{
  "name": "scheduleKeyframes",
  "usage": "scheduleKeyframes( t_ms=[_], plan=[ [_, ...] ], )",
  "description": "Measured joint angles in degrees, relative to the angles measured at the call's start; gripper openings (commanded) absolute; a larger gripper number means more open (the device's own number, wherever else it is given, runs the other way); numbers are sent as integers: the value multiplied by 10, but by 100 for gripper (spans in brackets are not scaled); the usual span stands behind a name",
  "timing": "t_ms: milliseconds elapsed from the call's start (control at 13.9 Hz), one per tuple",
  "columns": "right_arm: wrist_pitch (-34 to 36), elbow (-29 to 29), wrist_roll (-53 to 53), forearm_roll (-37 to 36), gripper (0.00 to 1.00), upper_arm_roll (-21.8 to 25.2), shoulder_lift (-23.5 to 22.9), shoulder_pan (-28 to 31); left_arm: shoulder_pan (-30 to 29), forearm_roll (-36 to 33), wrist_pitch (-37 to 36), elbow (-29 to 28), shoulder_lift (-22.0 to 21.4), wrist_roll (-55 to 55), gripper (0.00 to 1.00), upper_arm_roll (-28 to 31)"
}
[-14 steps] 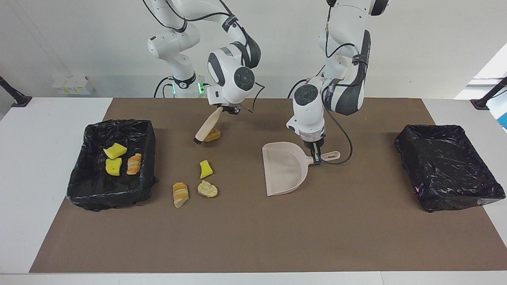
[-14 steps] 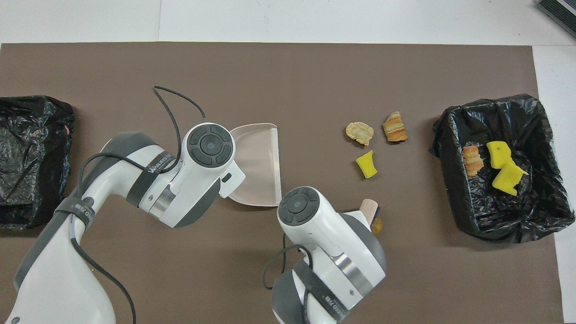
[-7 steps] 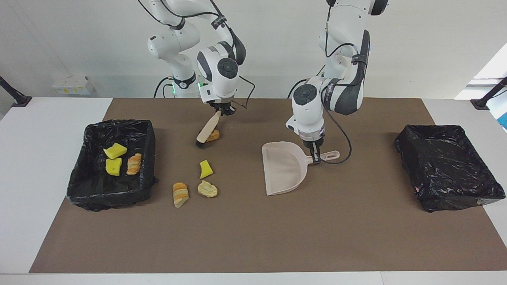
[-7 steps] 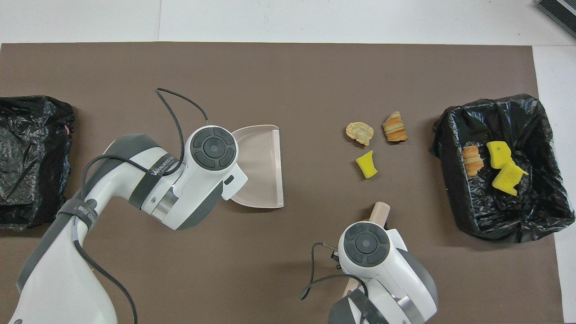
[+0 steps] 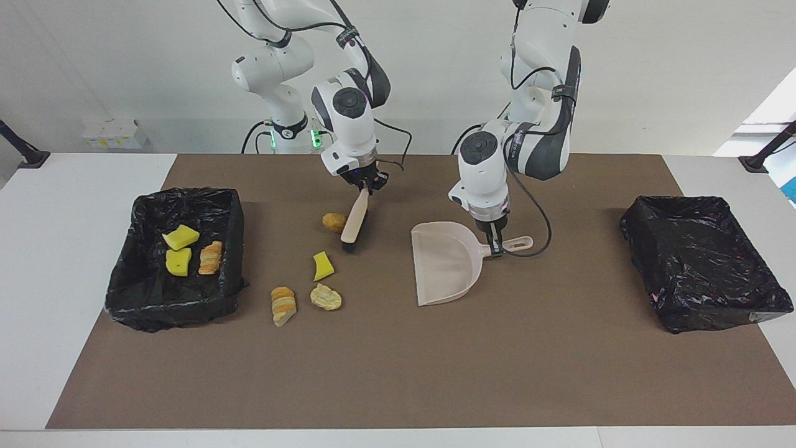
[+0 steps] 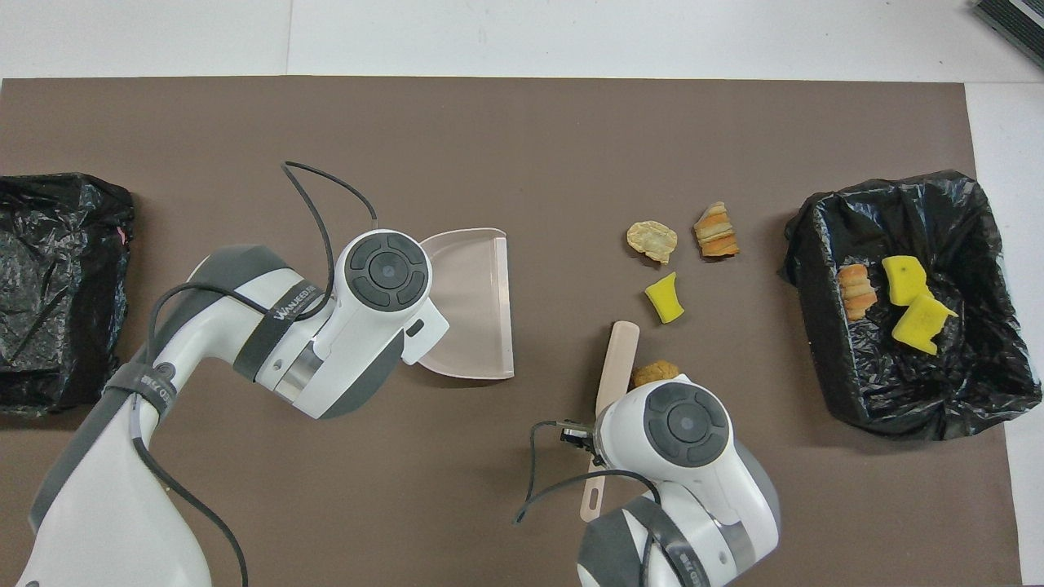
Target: Sweep and dump trash in bin
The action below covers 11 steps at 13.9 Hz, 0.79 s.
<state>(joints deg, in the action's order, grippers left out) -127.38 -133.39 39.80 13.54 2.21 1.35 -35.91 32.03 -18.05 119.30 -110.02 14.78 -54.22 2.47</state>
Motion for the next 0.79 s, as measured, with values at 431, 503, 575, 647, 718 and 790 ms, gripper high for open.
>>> scheduleKeyframes(
  t_ms=[431,503,575,647,718,790],
  plan=[
    [103,123,-35,-10,0,5,-39,29,0,0,1,-3,-2,0,0,0],
    [129,137,-39,-40,0,6,-38,45,0,0,1,-3,-2,0,0,0],
    [149,147,-47,-74,0,6,-38,63,0,0,2,-4,-2,0,0,0],
    [160,153,-64,-106,0,7,-38,80,0,0,2,-5,-3,0,0,0],
    [162,154,-92,-136,0,7,-38,98,0,0,3,-5,-3,0,0,0],
    [162,155,-121,-160,0,7,-39,115,0,0,3,-6,-4,1,0,0]
  ],
)
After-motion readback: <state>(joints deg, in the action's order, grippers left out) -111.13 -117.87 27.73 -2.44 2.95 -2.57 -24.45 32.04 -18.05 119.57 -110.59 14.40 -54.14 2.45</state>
